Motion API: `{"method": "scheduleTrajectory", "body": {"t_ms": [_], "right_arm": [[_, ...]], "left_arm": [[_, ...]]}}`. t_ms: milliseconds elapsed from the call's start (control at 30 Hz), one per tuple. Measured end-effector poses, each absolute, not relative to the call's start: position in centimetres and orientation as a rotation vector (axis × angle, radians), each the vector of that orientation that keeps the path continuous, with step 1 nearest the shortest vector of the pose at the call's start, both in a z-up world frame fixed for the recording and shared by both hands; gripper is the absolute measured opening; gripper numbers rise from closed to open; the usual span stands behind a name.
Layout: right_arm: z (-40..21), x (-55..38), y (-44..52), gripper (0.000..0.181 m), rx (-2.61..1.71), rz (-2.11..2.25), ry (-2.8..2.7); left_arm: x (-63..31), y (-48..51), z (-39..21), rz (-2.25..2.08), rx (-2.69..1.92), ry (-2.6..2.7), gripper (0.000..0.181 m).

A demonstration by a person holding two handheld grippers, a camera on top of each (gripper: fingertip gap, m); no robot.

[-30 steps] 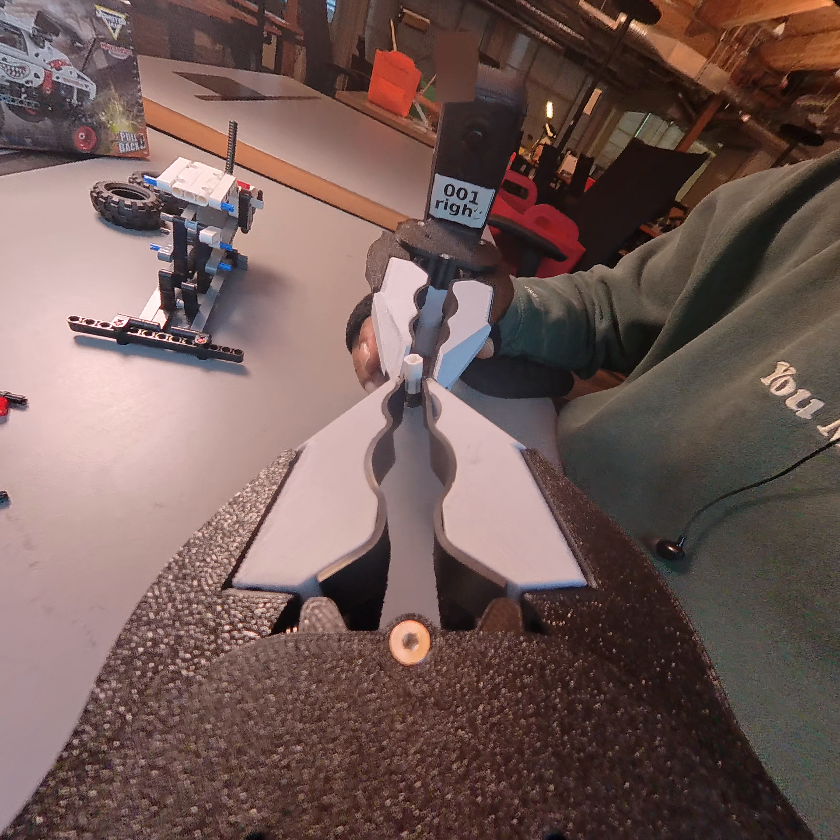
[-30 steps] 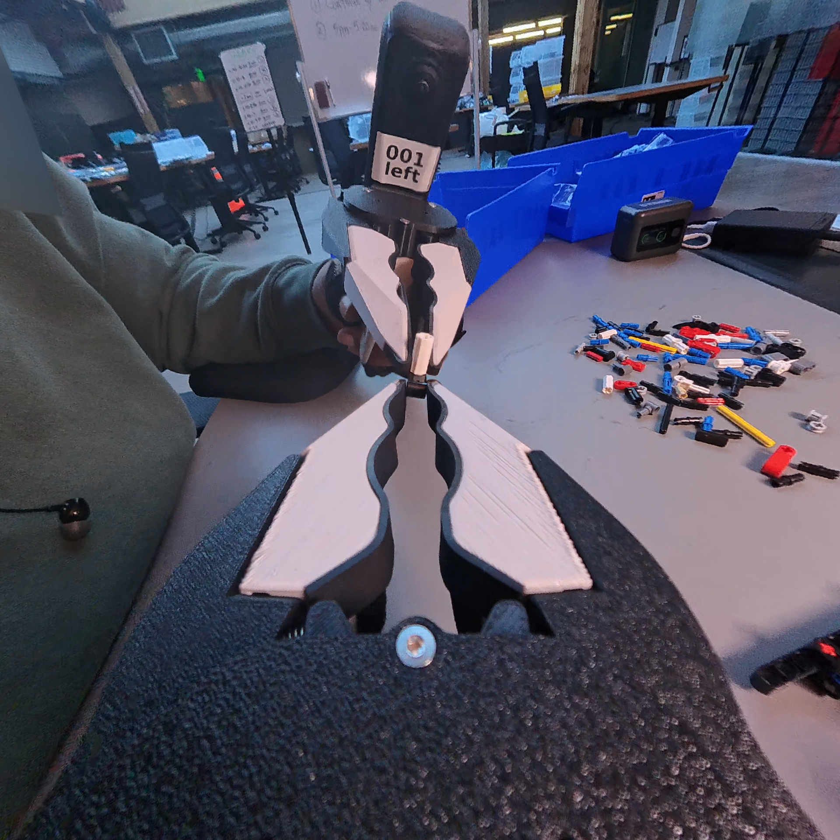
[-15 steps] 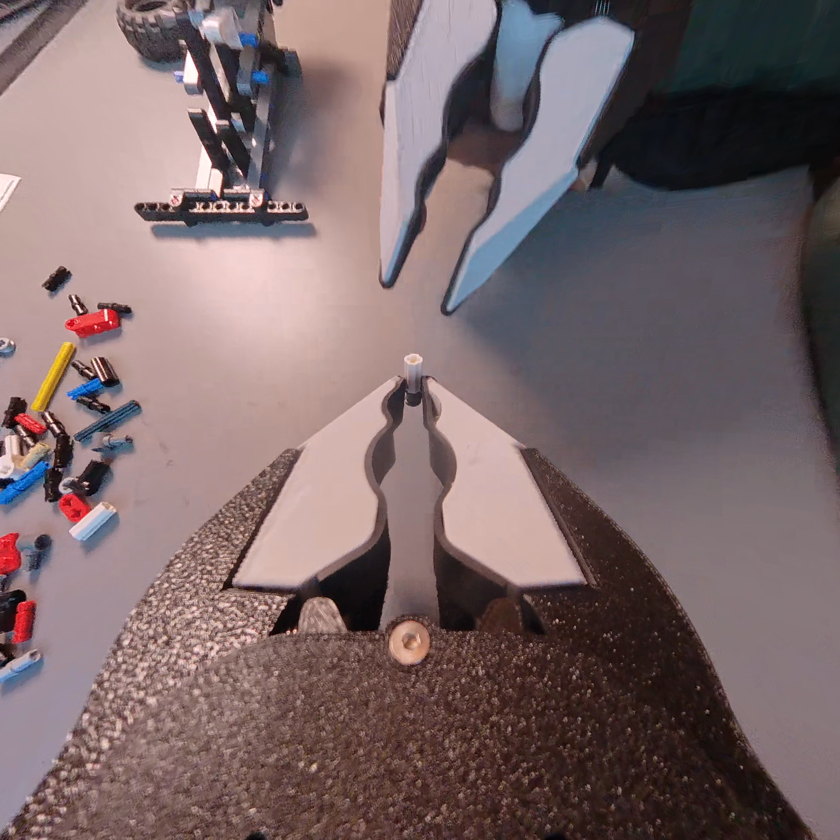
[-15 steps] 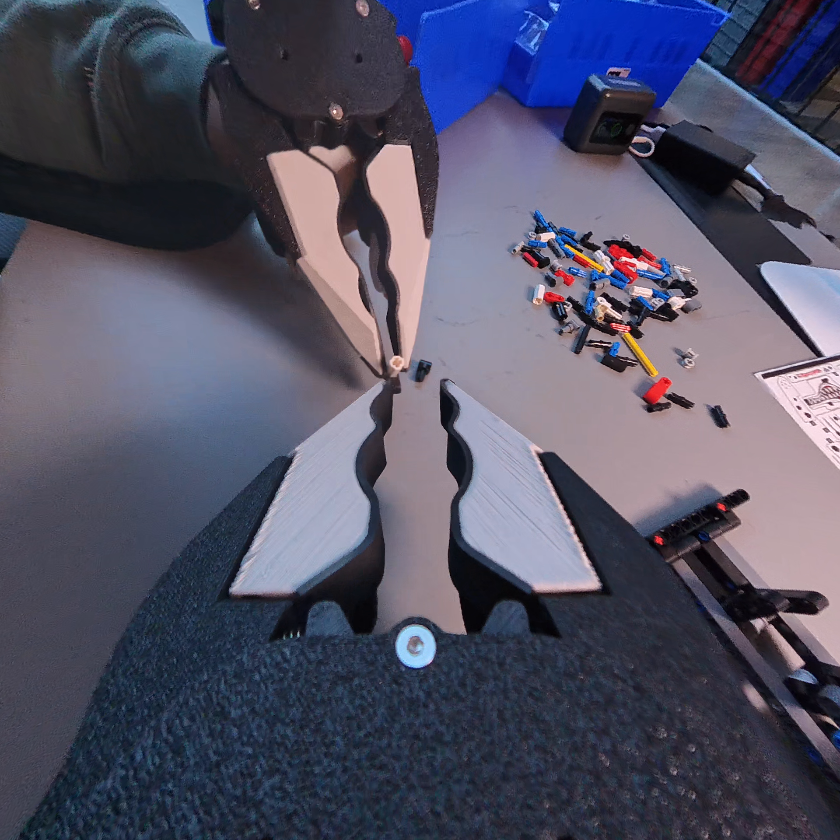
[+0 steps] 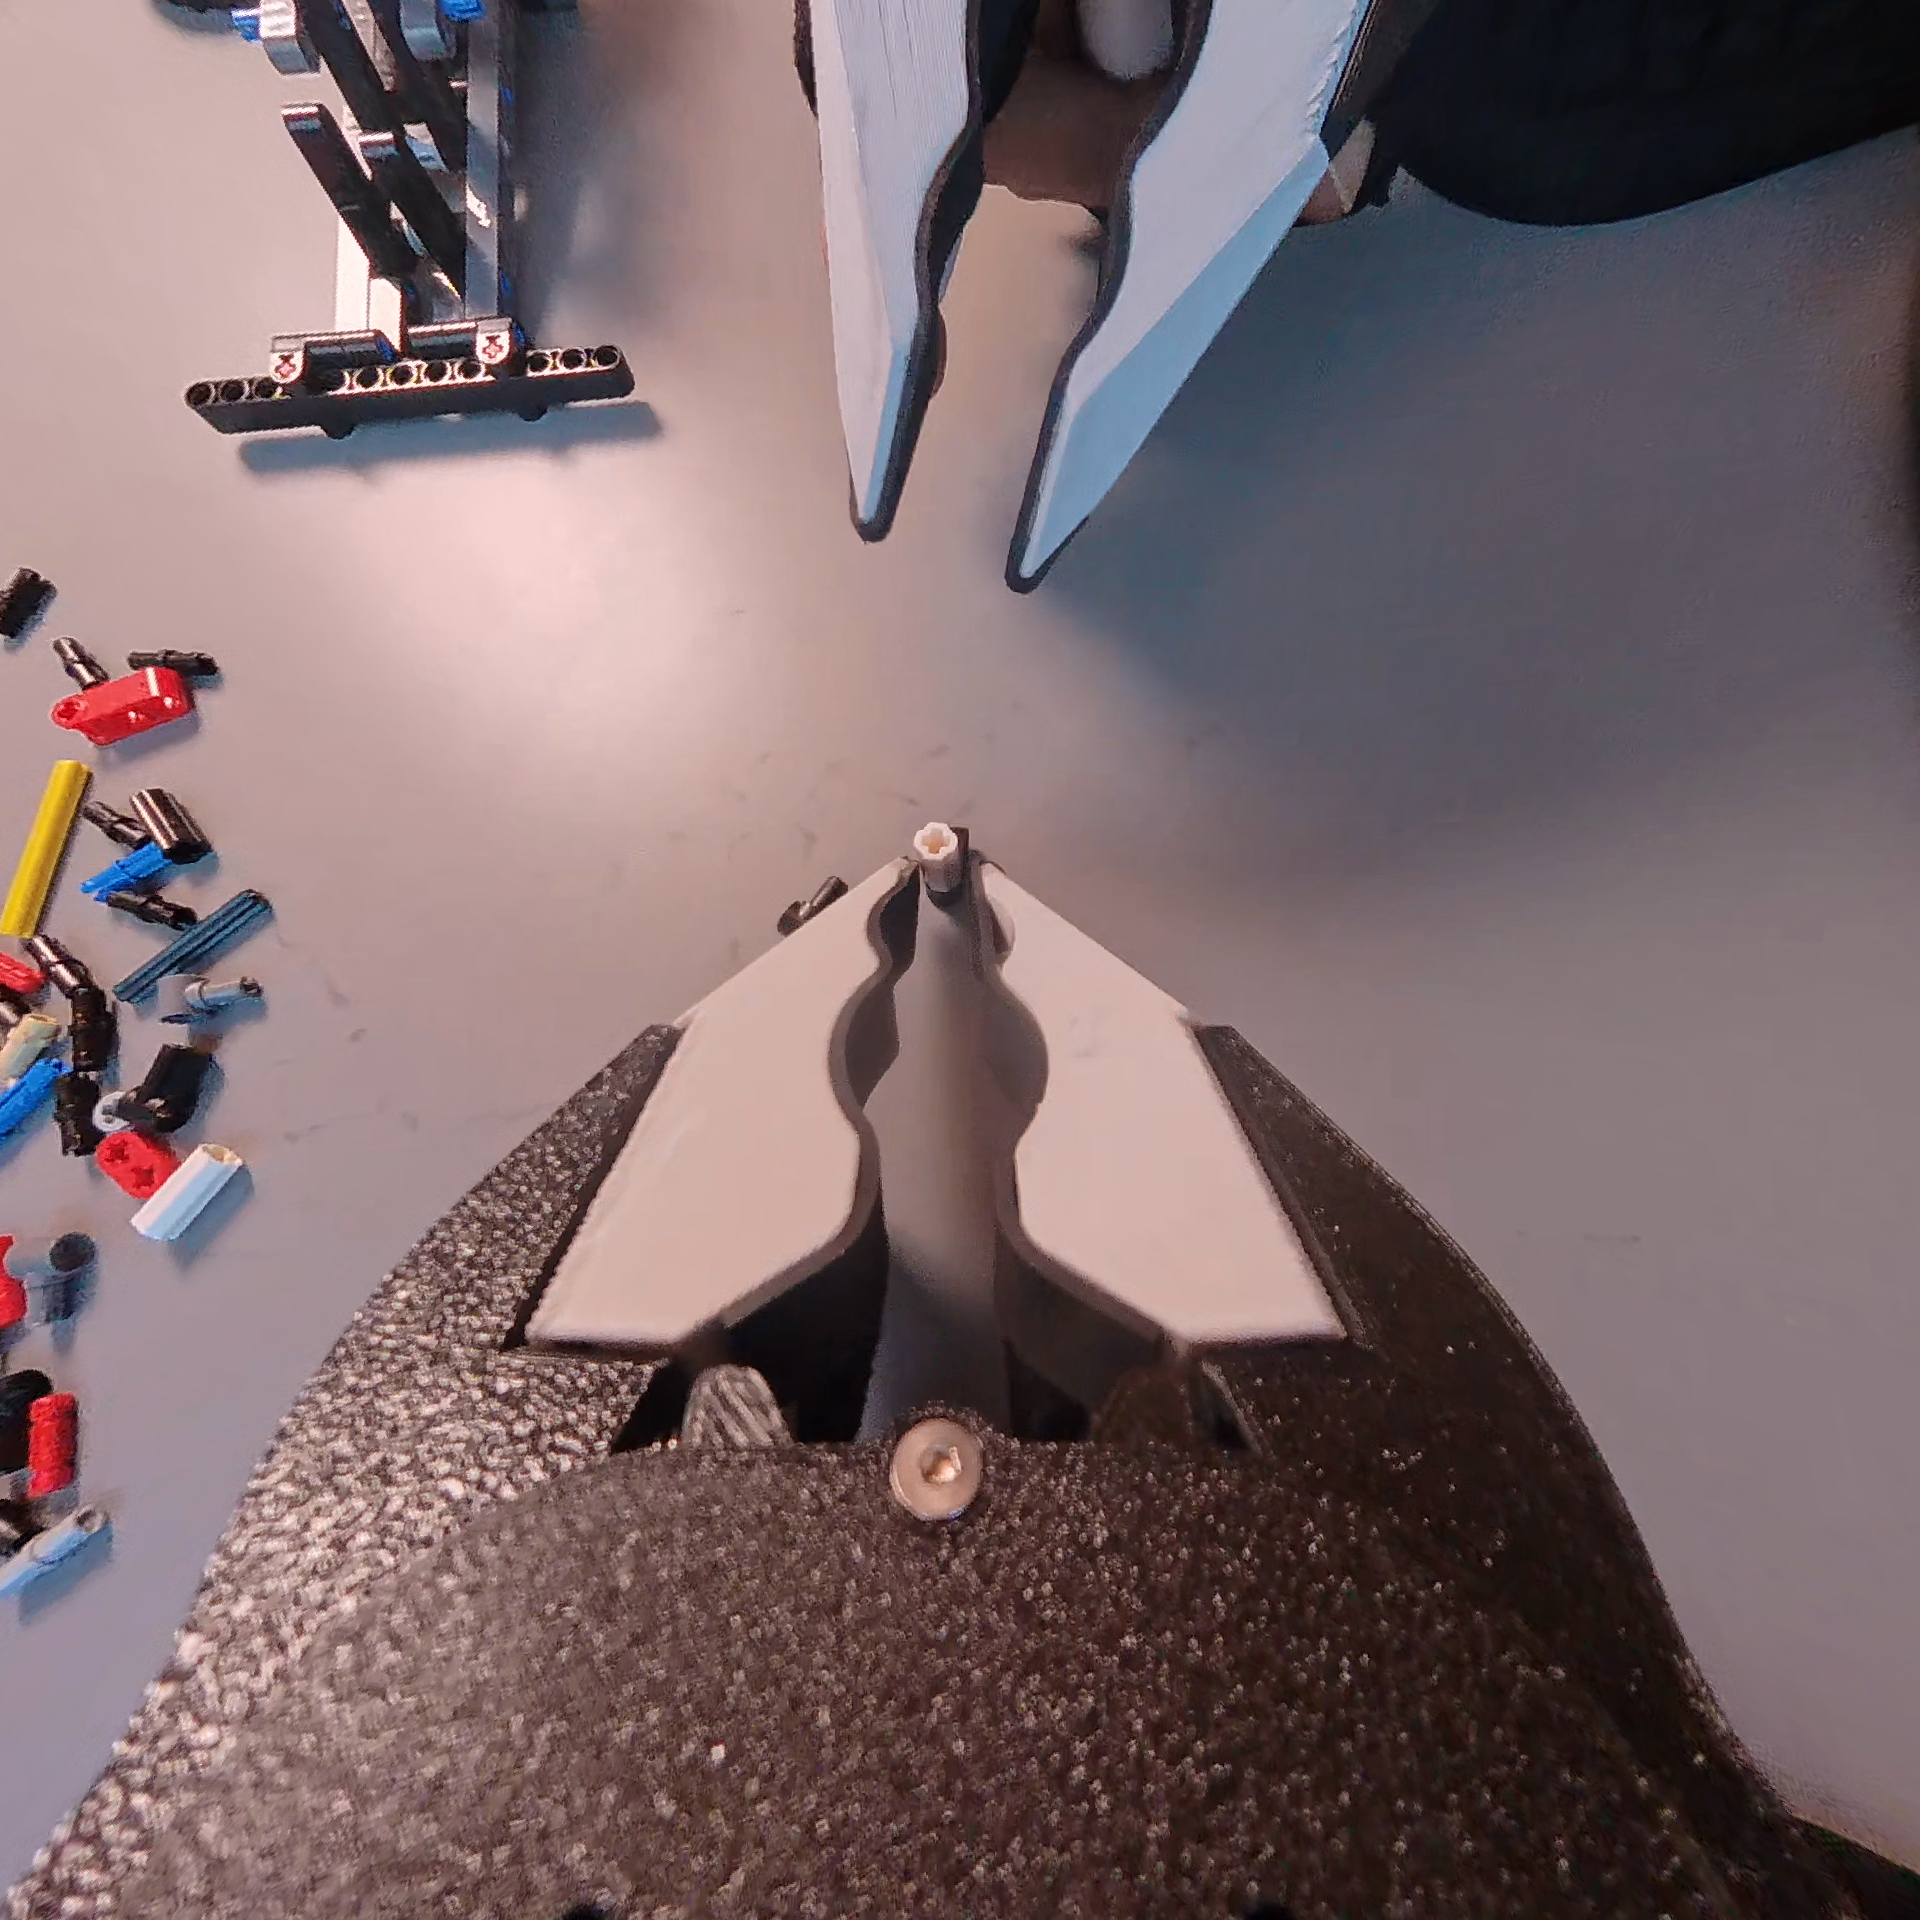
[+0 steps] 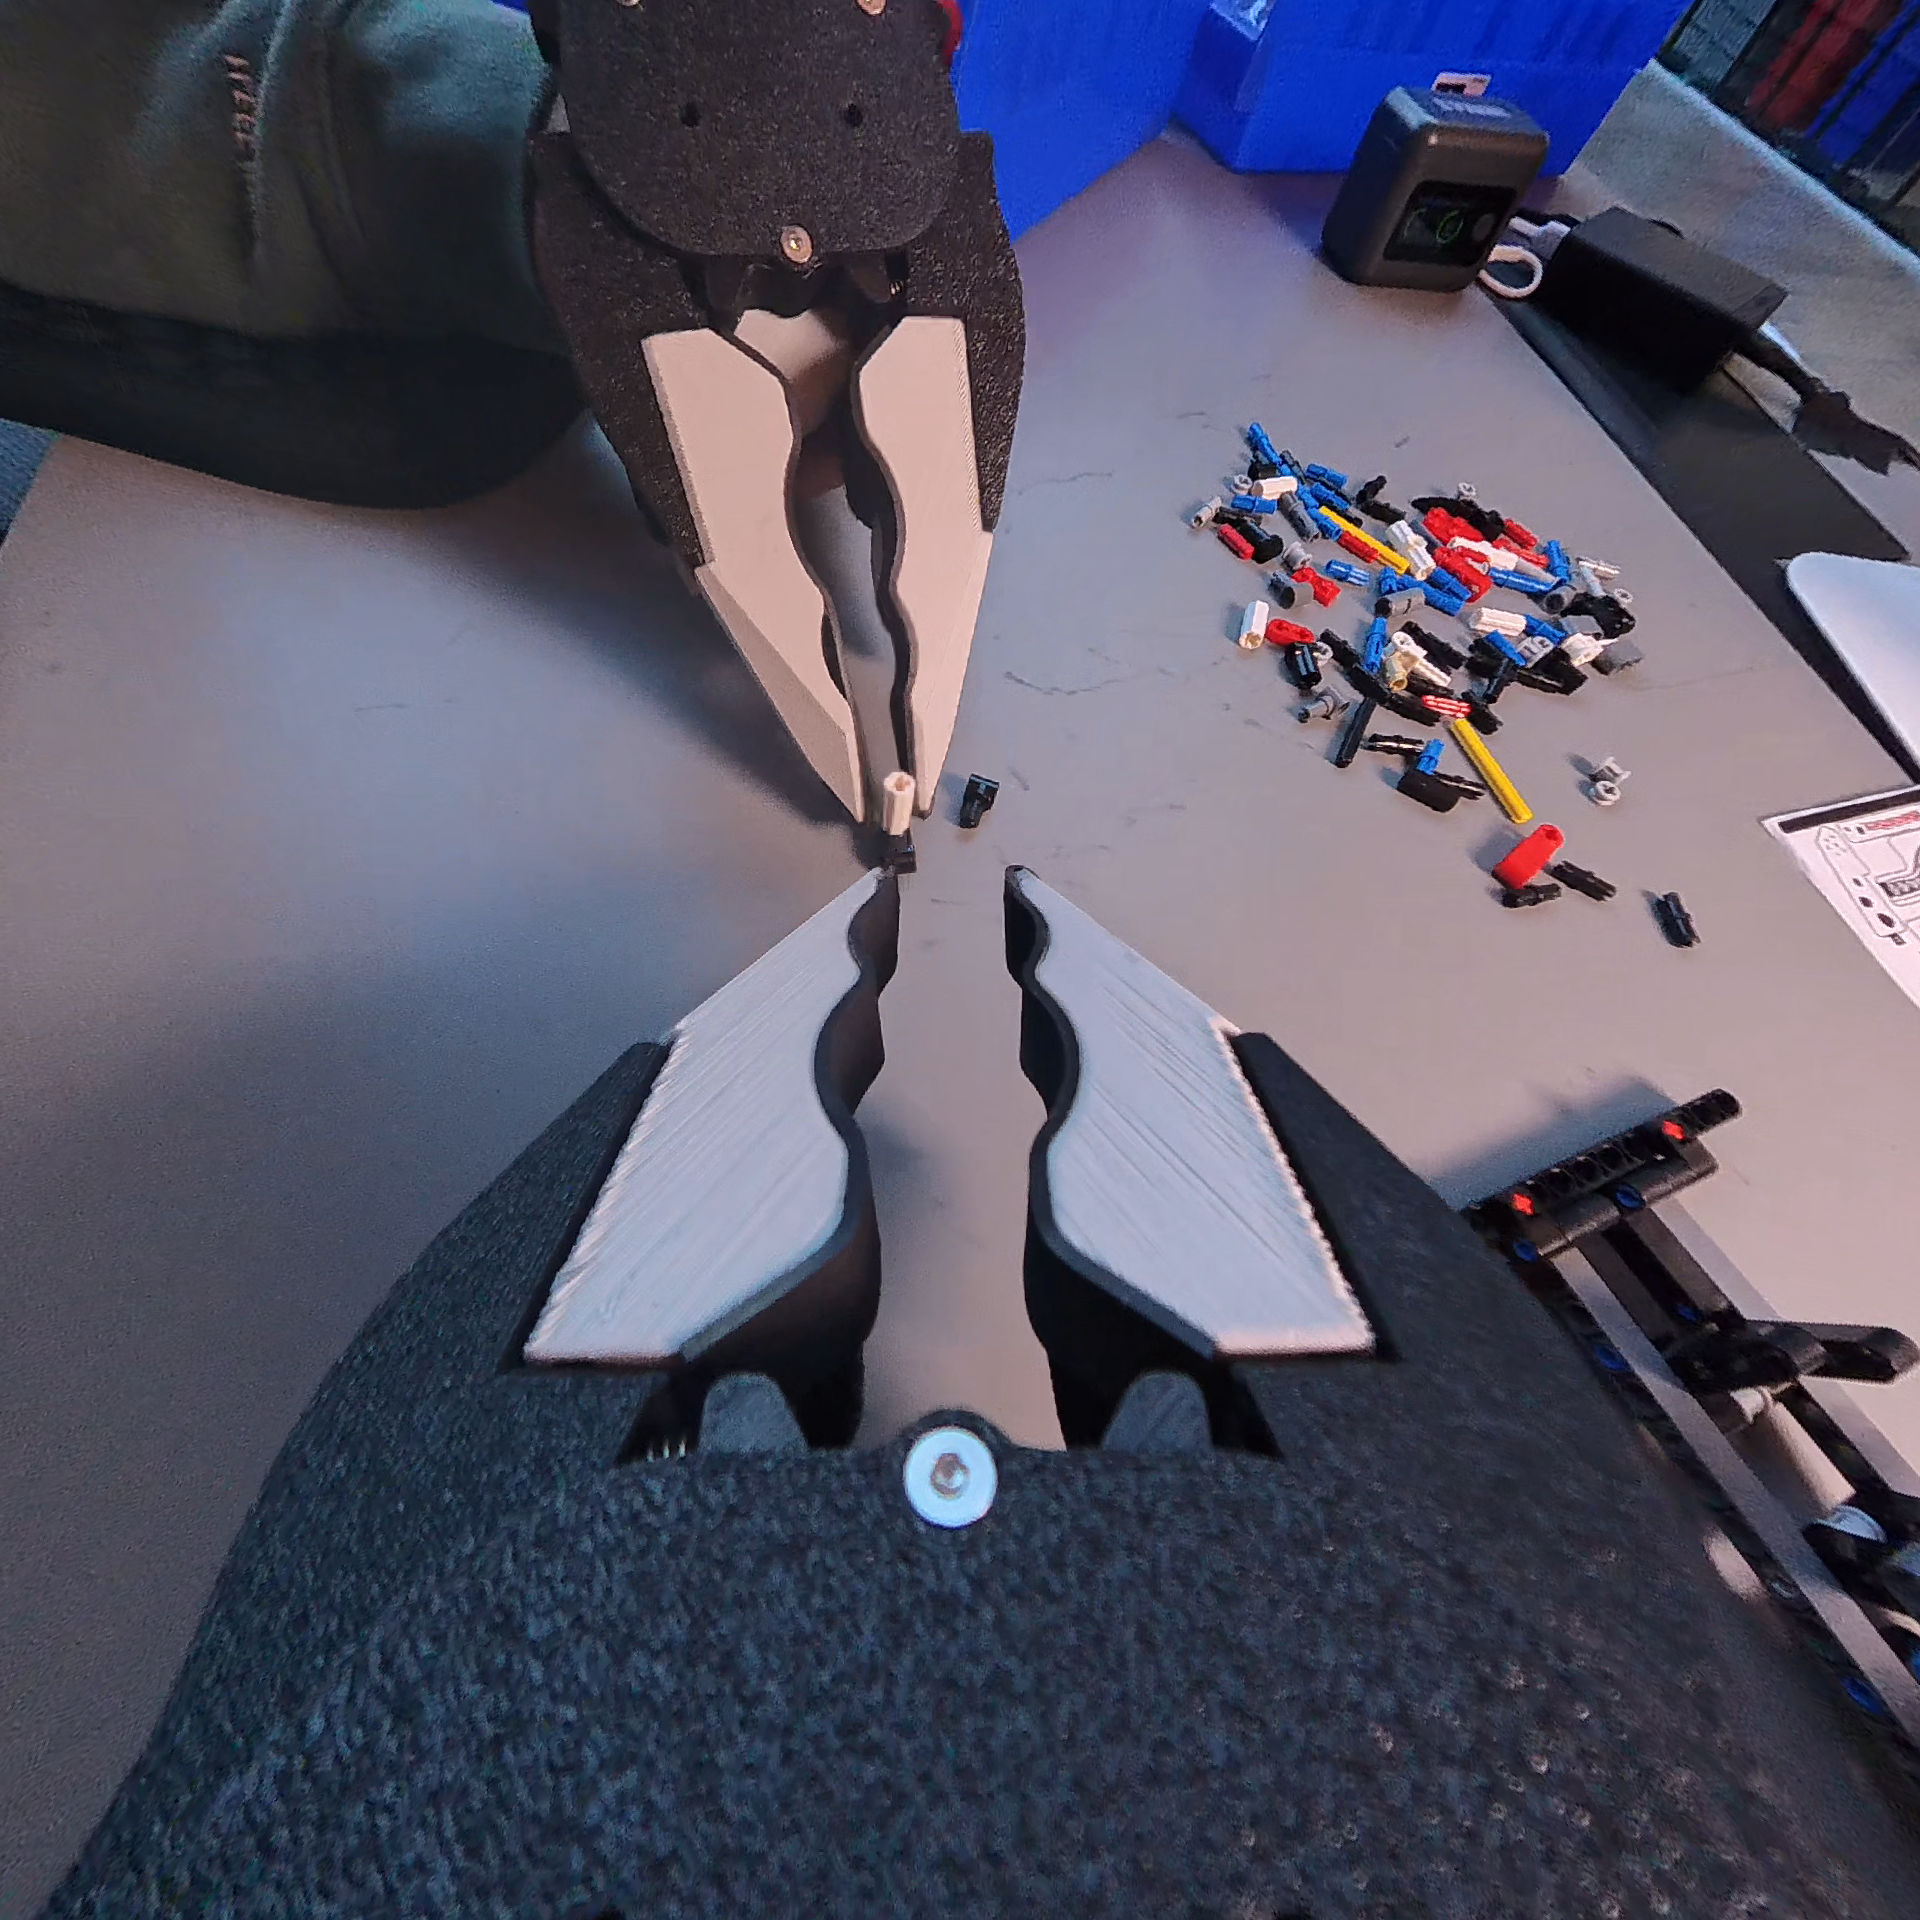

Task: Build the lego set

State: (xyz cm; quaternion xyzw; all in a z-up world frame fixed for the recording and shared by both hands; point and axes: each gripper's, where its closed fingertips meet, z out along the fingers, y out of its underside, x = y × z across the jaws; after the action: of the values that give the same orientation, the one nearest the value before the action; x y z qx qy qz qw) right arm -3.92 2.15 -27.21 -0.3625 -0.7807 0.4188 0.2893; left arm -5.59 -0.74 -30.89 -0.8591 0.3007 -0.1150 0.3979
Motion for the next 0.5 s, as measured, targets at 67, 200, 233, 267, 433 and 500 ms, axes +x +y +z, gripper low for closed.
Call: {"method": "scheduleTrajectory", "body": {"t_ms": [67,200,233,267,433,500], "right_arm": [[-27.3,-3.9,2.1,0.02,-0.968,1.114,-2.088],[-27.2,-3.9,2.2,0.02,-0.978,1.125,-2.083],[-27.2,-3.9,2.2,0.019,-0.981,1.125,-2.081],[-27.2,-4.0,2.3,0.019,-0.983,1.125,-2.08],[-27.6,-4.0,2.1,0.019,-0.989,1.117,-2.097],[-27.7,-4.0,2.0,0.019,-0.984,1.114,-2.103]], "left_arm": [[-5.6,-1.0,-30.7,-0.302,-2.171,0.771,0.015],[-6.8,-1.4,-29.9,-0.3,-2.164,0.743,0.018],[-7.4,-1.3,-29.7,-0.296,-2.165,0.716,0.018],[-8.0,-1.3,-29.6,-0.291,-2.169,0.686,0.018],[-8.8,-0.7,-30.8,-0.274,-2.212,0.65,0.02],[-8.7,-0.4,-31.3,-0.259,-2.23,0.666,0.021]]}}
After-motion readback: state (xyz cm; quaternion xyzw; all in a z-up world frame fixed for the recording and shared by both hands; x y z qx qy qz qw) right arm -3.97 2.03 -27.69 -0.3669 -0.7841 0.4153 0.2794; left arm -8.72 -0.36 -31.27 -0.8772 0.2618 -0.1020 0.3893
